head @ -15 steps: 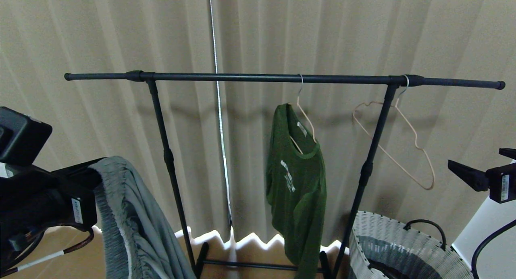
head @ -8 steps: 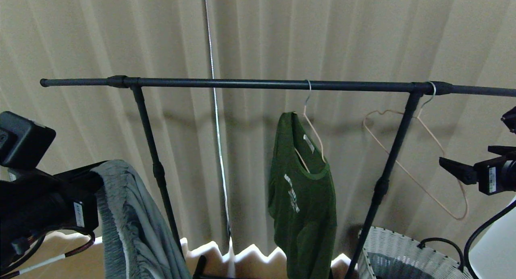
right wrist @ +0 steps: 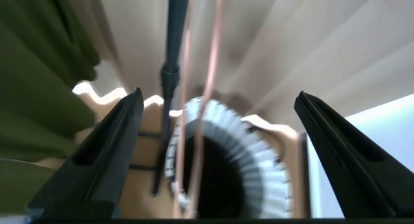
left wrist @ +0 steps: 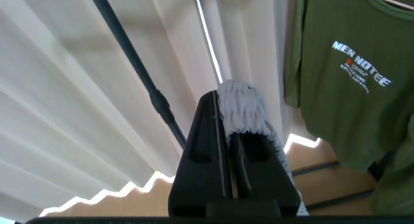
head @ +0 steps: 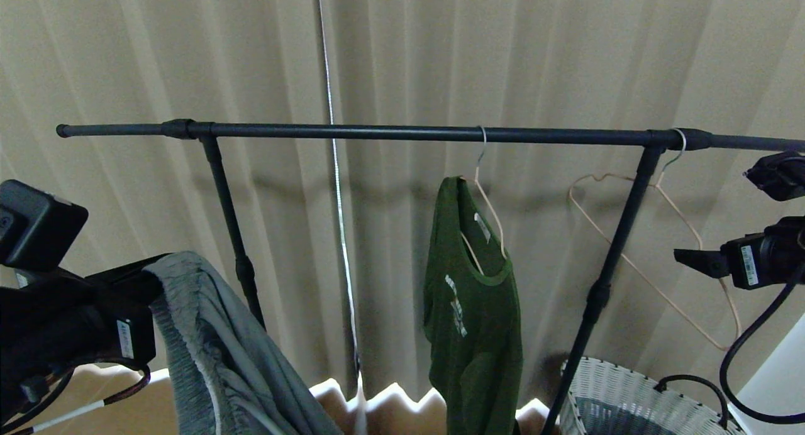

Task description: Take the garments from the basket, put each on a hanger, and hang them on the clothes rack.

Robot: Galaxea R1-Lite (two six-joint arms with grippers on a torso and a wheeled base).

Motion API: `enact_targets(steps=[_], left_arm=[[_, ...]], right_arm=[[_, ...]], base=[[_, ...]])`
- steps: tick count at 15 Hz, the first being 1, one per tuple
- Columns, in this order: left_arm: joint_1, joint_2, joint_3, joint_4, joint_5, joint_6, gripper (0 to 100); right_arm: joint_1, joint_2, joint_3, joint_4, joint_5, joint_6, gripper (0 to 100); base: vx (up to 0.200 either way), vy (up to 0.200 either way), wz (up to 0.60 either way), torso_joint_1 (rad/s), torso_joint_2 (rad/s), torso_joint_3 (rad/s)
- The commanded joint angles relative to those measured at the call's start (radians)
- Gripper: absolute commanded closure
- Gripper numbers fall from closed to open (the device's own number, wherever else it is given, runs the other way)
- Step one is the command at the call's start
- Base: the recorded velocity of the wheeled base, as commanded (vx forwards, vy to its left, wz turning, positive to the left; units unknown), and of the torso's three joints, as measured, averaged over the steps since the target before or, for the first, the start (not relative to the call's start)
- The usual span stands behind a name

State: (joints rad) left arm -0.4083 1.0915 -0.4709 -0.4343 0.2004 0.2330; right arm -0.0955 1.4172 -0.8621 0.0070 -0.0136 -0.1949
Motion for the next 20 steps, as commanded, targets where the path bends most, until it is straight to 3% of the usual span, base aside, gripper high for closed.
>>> enact_targets(steps=[1,6,11,12,20], left_arm=[[0.0,0.004,0.003,-0.003,0.001,0.0,100],[0.0,0.005,0.003,-0.003,0.001,0.0,100],[-0.012,0.007,0.005,-0.003,0.001,0.0,100],[-0.012,0.007,0.005,-0.003,0.001,0.0,100],[-0.012,0.007,0.005,-0.003,0.001,0.0,100]], right_arm=[[0.027,0.058,-0.009,0.001,-0.006,0.055,0],[0.045,0.123,-0.02,-0.009,-0.052,0.138,0],[0.056,0.132,-0.029,-0.012,-0.052,0.143,0],[0.056,0.135,-0.031,-0.012,-0.052,0.143,100],[0.053,0.115,-0.026,-0.012,-0.052,0.16,100]], base=[[0.0,0.0,0.0,0.0,0.0,0.0],[0.0,0.0,0.0,0.0,0.0,0.0],[0.0,0.0,0.0,0.0,0.0,0.0],[0.0,0.0,0.0,0.0,0.0,0.0],[0.0,0.0,0.0,0.0,0.0,0.0]])
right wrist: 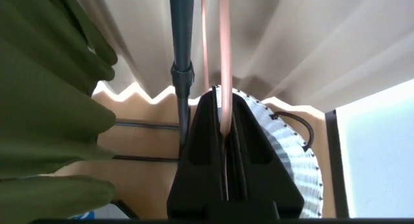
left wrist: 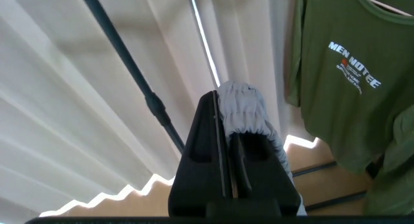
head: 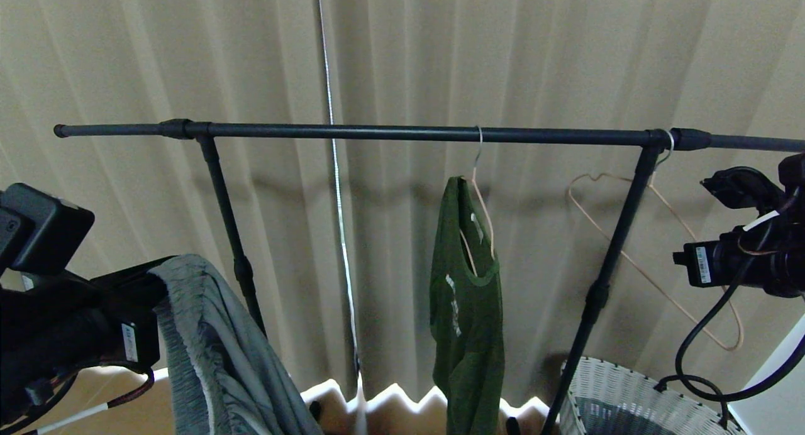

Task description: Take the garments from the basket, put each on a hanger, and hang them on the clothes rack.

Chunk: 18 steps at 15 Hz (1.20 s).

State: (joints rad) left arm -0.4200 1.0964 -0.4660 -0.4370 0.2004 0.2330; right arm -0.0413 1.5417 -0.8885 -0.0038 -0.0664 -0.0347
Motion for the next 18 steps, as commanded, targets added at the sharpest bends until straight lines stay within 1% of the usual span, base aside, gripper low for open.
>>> enact_targets(steps=[1,4,5,10,17,18], left_arm=[[0.0,0.002,0.0,0.0,0.001,0.0,100],[0.0,0.0,0.0,0.0,0.001,0.0,100],[0.001,0.002,0.0,0.0,0.001,0.0,100],[0.001,0.002,0.001,0.0,0.001,0.0,100],[0.003,-0.004,0.023,0.0,0.002,0.003,100],[0.003,-0.004,0.023,0.0,0.002,0.003,100]], right_arm=[[-0.002,-0.014,-0.001,-0.001,0.0,0.009,100],[-0.009,-0.043,-0.003,-0.002,-0.001,0.027,100],[-0.015,-0.058,0.003,-0.022,-0.003,0.039,100],[-0.031,-0.117,0.089,-0.186,-0.055,0.039,100],[-0.034,-0.287,0.197,-0.185,-0.059,0.032,100],[-0.034,-0.287,0.197,-0.185,-0.059,0.032,100]], base=[[0.0,0.0,0.0,0.0,0.0,0.0],[0.0,0.0,0.0,0.0,0.0,0.0],[0.0,0.0,0.0,0.0,0.0,0.0],[0.0,0.0,0.0,0.0,0.0,0.0],[0.0,0.0,0.0,0.0,0.0,0.0],[-0.2,0.0,0.0,-0.007,0.0,0.007]])
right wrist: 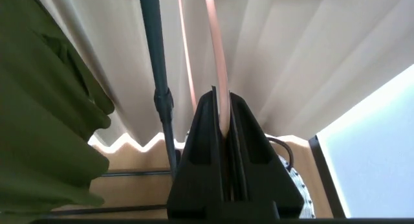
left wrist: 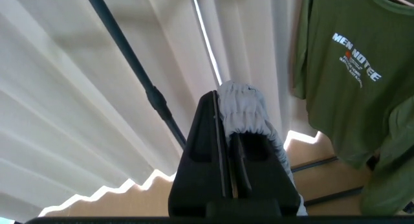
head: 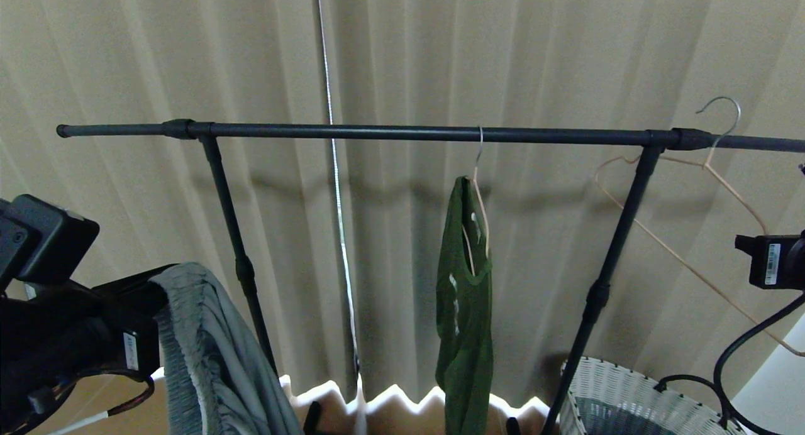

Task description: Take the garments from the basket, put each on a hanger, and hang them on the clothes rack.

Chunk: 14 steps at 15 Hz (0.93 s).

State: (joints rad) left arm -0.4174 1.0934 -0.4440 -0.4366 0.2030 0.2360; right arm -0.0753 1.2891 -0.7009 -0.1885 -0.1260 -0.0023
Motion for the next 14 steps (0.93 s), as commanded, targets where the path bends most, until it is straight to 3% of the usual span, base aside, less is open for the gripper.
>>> enact_targets(steps=[1,13,14], left_arm=[[0.0,-0.003,0.001,-0.001,0.001,0.0,100],[0.002,-0.052,0.05,-0.002,0.0,-0.001,100],[0.003,-0.052,0.053,-0.002,0.0,-0.001,100]], right_arm=[[0.0,-0.063,0.034,0.001,0.0,-0.001,100],[0.0,-0.163,0.077,0.037,0.002,-0.008,100],[0.0,-0.171,0.093,0.037,0.008,-0.008,100]], base=[[-0.2,0.0,0.0,0.007,0.0,0.002],[-0.2,0.0,0.0,0.004,0.0,0.003],[0.0,0.0,0.0,0.0,0.0,0.0]])
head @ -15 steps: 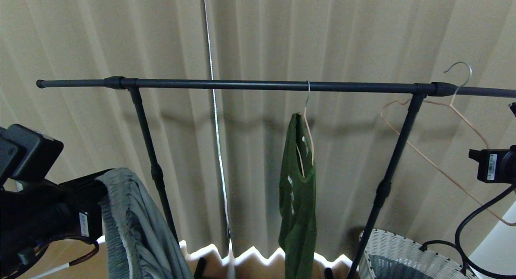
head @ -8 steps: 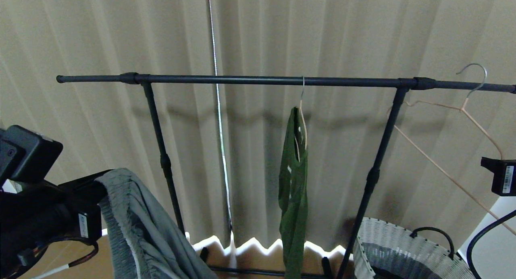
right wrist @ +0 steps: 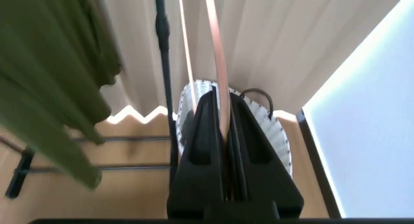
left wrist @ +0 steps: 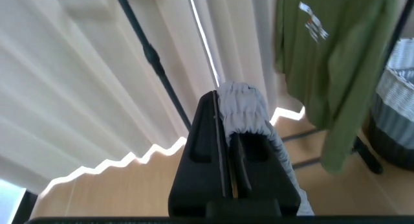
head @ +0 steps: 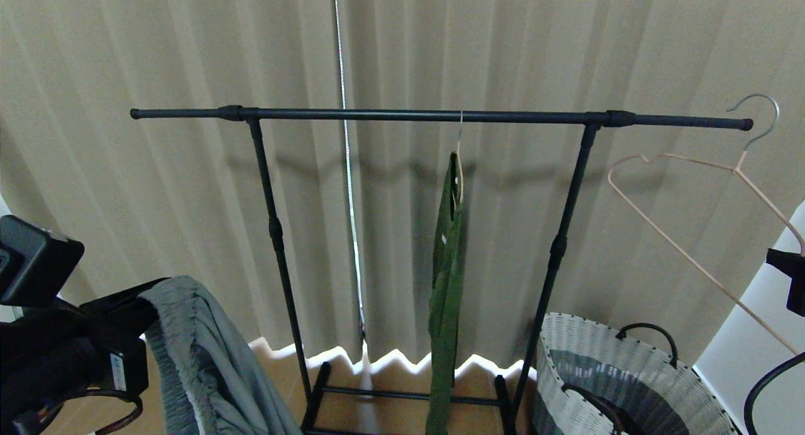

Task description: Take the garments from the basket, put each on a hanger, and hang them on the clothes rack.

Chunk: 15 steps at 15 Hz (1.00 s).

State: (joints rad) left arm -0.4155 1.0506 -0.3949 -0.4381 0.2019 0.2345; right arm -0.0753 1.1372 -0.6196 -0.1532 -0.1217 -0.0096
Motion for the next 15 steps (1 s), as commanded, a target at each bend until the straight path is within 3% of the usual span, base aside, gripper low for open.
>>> enact_targets(steps=[1,8,15], left_arm=[[0.001,-0.008,0.013,-0.001,0.001,-0.001,100],[0.001,-0.009,0.022,-0.028,0.001,0.0,100],[0.0,0.054,-0.009,-0.028,0.002,0.026,100]], right_arm=[[0.0,-0.022,0.027,0.0,0.004,0.0,100],[0.012,-0.054,0.069,-0.014,0.03,0.002,100],[0.026,-0.102,0.115,-0.014,0.14,0.002,100]], base=[[0.0,0.0,0.0,0.0,0.0,0.0],[0.0,0.0,0.0,-0.003,-0.01,0.001],[0.0,0.0,0.0,0.0,0.0,0.0]])
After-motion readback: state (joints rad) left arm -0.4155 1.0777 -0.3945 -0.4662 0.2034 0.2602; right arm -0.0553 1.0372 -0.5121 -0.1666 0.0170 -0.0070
